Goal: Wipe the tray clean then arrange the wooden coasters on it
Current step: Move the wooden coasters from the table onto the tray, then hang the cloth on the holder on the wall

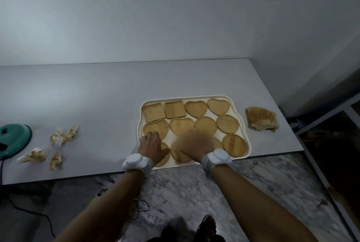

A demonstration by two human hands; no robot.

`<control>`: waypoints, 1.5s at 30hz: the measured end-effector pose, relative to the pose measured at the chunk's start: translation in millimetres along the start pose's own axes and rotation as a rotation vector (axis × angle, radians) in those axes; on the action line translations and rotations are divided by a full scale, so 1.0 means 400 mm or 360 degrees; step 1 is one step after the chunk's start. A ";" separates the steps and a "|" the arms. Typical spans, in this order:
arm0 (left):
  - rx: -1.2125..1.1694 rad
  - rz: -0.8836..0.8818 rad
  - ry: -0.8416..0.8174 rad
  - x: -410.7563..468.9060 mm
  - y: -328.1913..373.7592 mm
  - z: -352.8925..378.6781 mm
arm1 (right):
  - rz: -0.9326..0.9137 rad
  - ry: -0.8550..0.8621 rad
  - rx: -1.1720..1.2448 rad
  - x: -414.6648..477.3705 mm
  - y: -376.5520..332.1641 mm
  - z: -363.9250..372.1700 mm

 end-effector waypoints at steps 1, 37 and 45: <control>0.0016 0.0017 0.0028 0.005 0.013 -0.017 | 0.0006 0.0030 0.0018 -0.004 0.014 -0.017; 0.0372 0.0911 0.0066 0.306 0.885 0.094 | -0.0127 0.0240 -0.0458 0.122 0.776 -0.213; 0.0347 0.0756 0.0067 0.315 0.929 0.039 | -0.0230 0.0415 -0.0306 0.144 0.796 -0.312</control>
Point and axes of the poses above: each hand's wrist, its own x-axis towards the middle knuckle, its own z-axis out of the palm, y = z × x, the point moved 1 cm from there along x, towards the middle knuckle, and after that the axes turned 5 degrees about x, right-handed, at the moved point
